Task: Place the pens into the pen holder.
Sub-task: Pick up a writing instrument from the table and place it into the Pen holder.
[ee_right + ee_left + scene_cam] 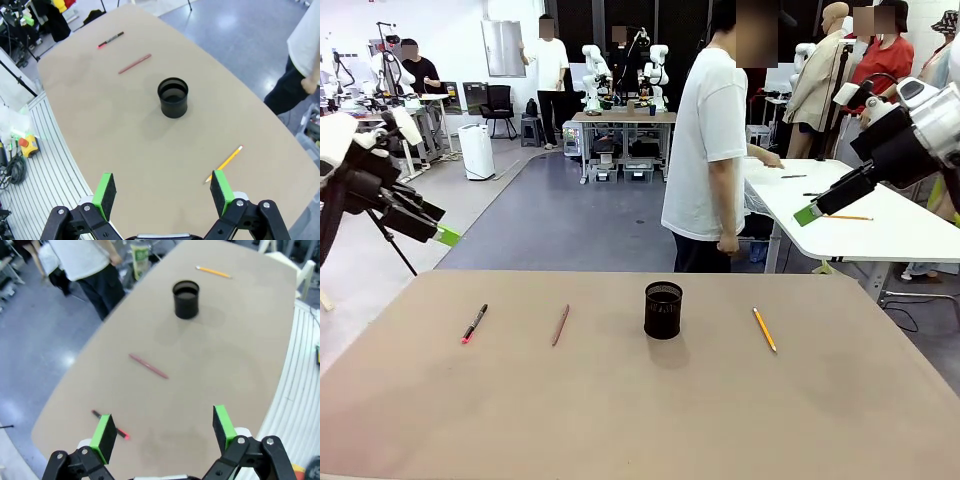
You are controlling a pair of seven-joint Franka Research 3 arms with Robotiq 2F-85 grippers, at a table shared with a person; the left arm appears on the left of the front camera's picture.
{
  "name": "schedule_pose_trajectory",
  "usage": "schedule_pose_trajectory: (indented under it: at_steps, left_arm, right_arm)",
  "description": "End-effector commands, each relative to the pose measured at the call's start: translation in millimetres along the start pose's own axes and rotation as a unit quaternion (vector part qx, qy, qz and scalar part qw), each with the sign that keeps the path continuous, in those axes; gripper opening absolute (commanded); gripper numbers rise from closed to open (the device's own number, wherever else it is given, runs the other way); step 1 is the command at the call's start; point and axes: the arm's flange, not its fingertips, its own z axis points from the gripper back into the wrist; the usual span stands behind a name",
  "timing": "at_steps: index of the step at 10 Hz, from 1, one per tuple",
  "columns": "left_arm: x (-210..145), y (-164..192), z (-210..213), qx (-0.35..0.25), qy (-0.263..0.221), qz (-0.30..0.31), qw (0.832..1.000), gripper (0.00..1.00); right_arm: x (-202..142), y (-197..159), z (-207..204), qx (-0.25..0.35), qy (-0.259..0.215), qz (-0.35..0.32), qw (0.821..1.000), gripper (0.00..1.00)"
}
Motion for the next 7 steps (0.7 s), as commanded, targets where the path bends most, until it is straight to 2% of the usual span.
schedule_pose_trajectory:
  at_steps: [1, 2, 3, 4, 5, 7]
  left_arm:
    - [41, 1, -16, -0.028, 0.078, 0.045, 0.996, 1.0]
    - [57, -1, -35, -0.058, 0.084, 0.05, 0.993, 1.0]
    - [74, -4, -57, -0.067, 0.116, 0.082, 0.988, 1.0]
    - [89, -9, -84, -0.036, 0.147, 0.125, 0.98, 1.0]
    - [103, -15, -118, -0.038, 0.159, 0.135, 0.977, 1.0]
    - [122, -17, -168, 0.057, 0.208, 0.141, 0.966, 1.0]
  right_arm:
    - [2, -1, -1, 0.007, -0.01, -0.003, 1.0, 1.0]
    - [2, -1, -1, 0.007, -0.01, -0.003, 1.0, 1.0]
    - [2, -1, -1, 0.007, -0.01, -0.003, 1.0, 1.0]
    - [2, -1, -1, 0.007, -0.01, -0.003, 1.0, 1.0]
    - [2, -1, -1, 0.007, -0.01, -0.003, 1.0, 1.0]
    - [2, -1, -1, 0.007, -0.01, -0.003, 1.0, 1.0]
